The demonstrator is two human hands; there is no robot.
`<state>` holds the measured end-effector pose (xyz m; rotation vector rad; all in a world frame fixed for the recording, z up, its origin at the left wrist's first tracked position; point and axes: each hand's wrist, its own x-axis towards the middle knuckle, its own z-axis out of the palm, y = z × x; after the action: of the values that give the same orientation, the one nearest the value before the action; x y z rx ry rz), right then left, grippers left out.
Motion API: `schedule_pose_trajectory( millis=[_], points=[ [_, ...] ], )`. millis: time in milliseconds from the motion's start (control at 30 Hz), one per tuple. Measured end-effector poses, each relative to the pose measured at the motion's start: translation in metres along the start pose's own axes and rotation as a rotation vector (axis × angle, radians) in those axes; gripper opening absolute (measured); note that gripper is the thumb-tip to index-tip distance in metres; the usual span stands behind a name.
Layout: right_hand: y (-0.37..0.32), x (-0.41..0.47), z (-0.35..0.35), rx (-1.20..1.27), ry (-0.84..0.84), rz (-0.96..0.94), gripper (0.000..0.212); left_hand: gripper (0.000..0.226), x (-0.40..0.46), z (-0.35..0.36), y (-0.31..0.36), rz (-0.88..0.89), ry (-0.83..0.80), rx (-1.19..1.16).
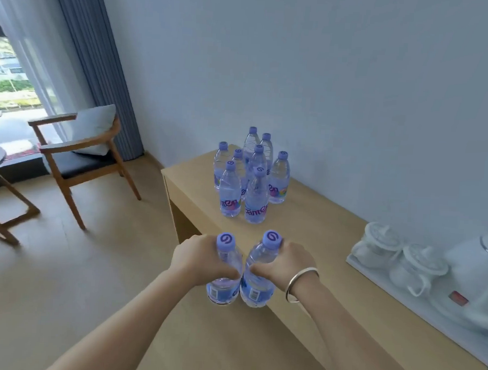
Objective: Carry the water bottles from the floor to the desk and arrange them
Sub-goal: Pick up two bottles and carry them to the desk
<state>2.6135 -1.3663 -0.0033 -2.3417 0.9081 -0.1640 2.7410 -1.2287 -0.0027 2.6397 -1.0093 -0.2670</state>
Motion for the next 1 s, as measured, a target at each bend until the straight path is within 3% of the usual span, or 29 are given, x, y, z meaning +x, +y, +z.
schedule_pose_trajectory(
  millis=[267, 500, 833, 1000],
  points=[
    [0.024, 0.083, -0.016, 0.027, 0.087, 0.118, 0.032, 0.040, 0.107, 0.023, 0.027, 0.111, -0.107, -0.023],
    [0.051, 0.153, -0.029, -0.016, 0.054, 0.156, 0.031, 0.040, 0.173, 0.043, 0.055, 0.132, -0.144, -0.043],
    [0.072, 0.192, -0.022, 0.134, 0.061, 0.225, 0.042, 0.037, 0.210, 0.053, 0.062, 0.143, -0.185, -0.206],
    [0.071, 0.191, -0.017, 0.205, 0.060, 0.268, 0.028, 0.036, 0.213, 0.054, 0.056, 0.196, -0.224, -0.231]
  ],
)
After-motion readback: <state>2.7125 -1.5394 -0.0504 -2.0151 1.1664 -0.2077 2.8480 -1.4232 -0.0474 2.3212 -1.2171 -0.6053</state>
